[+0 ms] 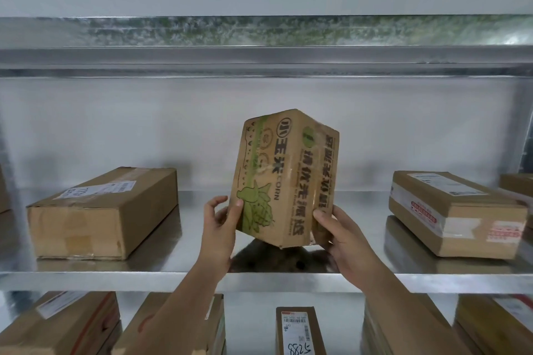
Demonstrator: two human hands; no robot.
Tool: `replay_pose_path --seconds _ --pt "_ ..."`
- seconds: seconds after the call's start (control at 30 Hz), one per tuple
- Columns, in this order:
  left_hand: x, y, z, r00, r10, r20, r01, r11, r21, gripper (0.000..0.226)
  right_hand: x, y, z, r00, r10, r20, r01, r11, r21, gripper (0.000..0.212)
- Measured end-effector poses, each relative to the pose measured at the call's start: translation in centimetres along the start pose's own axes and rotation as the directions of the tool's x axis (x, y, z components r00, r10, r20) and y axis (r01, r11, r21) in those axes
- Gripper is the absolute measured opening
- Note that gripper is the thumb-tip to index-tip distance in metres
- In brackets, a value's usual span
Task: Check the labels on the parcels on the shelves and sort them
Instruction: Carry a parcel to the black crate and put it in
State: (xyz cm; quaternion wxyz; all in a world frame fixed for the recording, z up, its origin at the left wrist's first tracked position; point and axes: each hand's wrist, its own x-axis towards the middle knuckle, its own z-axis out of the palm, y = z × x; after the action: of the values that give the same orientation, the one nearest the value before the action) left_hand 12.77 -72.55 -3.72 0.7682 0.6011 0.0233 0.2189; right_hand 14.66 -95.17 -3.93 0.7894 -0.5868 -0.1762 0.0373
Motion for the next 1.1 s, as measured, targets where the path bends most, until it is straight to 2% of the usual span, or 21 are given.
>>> replay_pose_path --seconds 0.07,0.13,0.2,0.3,0.4,0.7,1.1 --pt "0.0 -0.2 -0.1 0.996 0.08 -0.047 -0.076 0.993 0.088 0.014 -0.1 -0.1 -0.1 1.0 -0.007 0.009 0.007 1.0 -0.007 0.035" --pt "-0.1 -0.2 -0.1 0.992 0.121 -0.033 -0.115 0.985 0.13 0.018 -0.2 -0.3 0.1 1.0 -0.015 0.009 0.016 0.999 -0.033 0.033" --pt "-0.4 0.0 -0.1 0.996 0.051 0.074 -0.058 0.994 0.093 0.027 -0.1 -0.3 0.2 1.0 -0.029 -0.003 0.028 0.998 -0.054 0.035" --pt "-1.0 0.7 -0.3 0.96 -0.093 0.265 0.062 0.99 0.124 0.044 -0.1 -0.4 0.7 0.998 -0.05 -0.027 0.048 0.996 -0.074 0.034" --pt "-1.1 0.9 -0.1 0.937 -0.083 0.34 0.03 0.987 0.158 0.049 -0.1 -0.4 0.8 0.997 -0.059 -0.049 0.054 0.995 -0.083 0.03" --pt "-0.8 0.6 -0.3 0.936 -0.025 0.351 -0.033 0.987 0.16 0.046 -0.2 -0.5 0.8 0.998 -0.049 -0.047 0.045 0.994 -0.095 0.03" --pt "-0.6 0.5 -0.2 0.943 -0.047 0.331 0.0 0.99 0.14 0.043 0.1 -0.2 0.6 0.996 -0.049 -0.07 0.042 0.994 -0.1 0.031"
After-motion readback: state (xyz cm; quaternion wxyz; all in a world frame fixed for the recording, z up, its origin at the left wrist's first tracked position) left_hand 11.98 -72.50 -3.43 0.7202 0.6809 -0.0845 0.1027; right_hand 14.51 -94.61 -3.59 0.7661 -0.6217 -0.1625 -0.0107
